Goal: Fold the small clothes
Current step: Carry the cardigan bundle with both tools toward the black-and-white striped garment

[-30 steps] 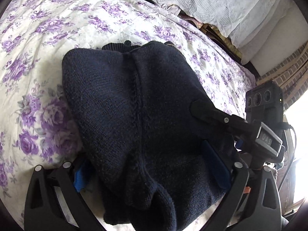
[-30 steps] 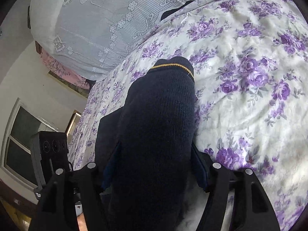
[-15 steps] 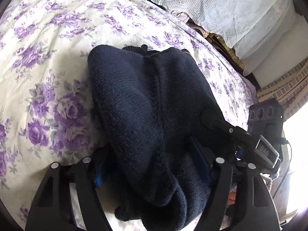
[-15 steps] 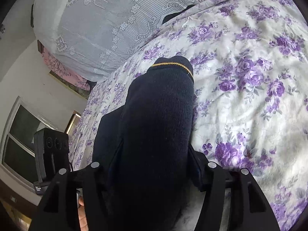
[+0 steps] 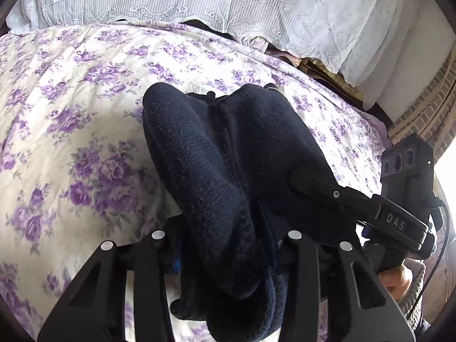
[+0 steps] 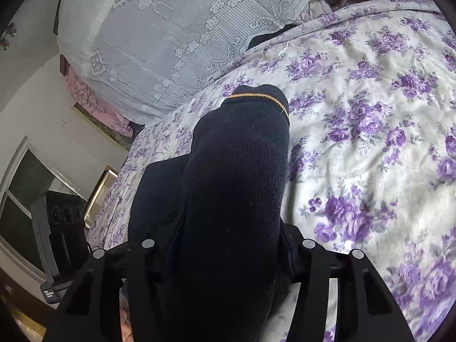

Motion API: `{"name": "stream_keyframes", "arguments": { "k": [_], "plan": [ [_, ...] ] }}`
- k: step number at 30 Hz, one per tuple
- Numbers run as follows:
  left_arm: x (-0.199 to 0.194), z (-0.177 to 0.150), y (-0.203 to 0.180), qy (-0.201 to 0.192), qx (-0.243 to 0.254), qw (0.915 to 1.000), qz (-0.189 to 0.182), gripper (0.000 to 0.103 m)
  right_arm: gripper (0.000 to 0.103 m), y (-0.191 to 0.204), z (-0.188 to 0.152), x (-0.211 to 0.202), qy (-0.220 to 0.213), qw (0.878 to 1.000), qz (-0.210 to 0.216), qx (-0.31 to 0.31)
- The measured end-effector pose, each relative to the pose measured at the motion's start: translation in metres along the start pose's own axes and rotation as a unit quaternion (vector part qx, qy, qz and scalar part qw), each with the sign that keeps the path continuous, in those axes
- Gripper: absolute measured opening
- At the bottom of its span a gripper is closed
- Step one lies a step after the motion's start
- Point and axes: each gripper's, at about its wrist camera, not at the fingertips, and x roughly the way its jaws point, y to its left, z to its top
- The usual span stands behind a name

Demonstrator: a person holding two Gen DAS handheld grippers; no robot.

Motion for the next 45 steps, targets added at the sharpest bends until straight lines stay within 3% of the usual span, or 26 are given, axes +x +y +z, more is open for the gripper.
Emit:
{"name": "stream_keyframes", "arguments": {
  "k": [11,17,26,33,37,40,45],
  "plan": [
    [-0.086,-0.050,0.007,-0.032,-0.031,0.9985,0.031,0.040,0.056,0.074,-0.046,-0.027,0.030,0.998,0.043,-0.034],
    [-0.167,-0.078,0.028,-0.062,-0.046,0.9940,0.078,0.040,0.056,0.152,-0.078,-0.021,0.056,0.992,0.088,-0.064],
    [-0.302,-0.118,0.070,-0.128,-0.072,0.9784,0.146,0.040,0.056,0.296,-0.123,-0.005,0.084,0.979,0.147,-0.114],
    [-0.399,-0.146,0.128,-0.164,-0.103,0.9568,0.217,0.040,0.056,0.411,-0.168,0.036,0.124,0.963,0.198,-0.134],
    [-0.434,-0.158,0.168,-0.174,-0.138,0.9463,0.235,0.040,0.056,0.464,-0.194,0.069,0.147,0.955,0.214,-0.144],
    [-0.444,-0.167,0.202,-0.173,-0.162,0.9402,0.245,0.040,0.056,0.491,-0.212,0.101,0.170,0.951,0.215,-0.143],
    [-0.434,-0.185,0.254,-0.149,-0.192,0.9417,0.232,0.040,0.055,0.498,-0.236,0.141,0.196,0.951,0.191,-0.144]
  ]
}}
